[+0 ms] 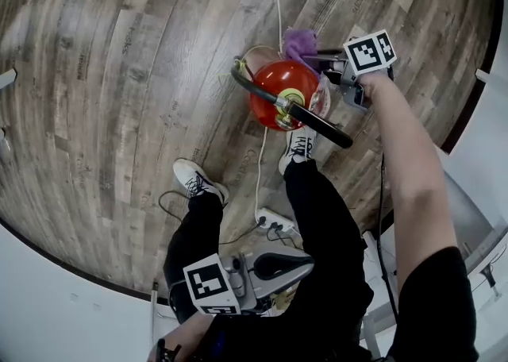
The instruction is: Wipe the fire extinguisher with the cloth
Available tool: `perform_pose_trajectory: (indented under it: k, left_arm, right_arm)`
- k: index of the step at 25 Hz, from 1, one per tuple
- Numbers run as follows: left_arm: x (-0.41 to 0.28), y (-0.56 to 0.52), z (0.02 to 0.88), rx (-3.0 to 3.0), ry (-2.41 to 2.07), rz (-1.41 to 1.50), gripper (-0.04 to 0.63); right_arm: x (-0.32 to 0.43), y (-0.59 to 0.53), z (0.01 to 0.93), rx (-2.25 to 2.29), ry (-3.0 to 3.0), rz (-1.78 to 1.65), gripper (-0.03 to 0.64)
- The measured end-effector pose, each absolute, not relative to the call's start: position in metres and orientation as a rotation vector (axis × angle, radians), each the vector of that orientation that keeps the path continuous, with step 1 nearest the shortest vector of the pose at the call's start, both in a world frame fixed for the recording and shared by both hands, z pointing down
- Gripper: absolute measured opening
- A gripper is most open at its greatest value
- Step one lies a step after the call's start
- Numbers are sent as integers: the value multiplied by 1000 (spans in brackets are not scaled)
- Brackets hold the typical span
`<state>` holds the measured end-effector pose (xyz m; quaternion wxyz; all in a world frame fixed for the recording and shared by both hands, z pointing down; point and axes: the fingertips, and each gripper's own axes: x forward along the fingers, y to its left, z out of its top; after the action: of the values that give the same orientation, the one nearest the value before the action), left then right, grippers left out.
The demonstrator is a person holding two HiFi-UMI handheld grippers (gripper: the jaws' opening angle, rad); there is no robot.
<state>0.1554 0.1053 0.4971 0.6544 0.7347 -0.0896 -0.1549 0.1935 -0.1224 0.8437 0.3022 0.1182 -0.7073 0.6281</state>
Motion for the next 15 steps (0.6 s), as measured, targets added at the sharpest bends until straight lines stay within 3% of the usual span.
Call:
perform_pose_trajectory:
  k: [15]
  left_arm:
    - [137, 82, 613, 1711, -171, -346, -3]
  right_arm:
    - [197, -118, 1055, 390, -1751, 1343, 63]
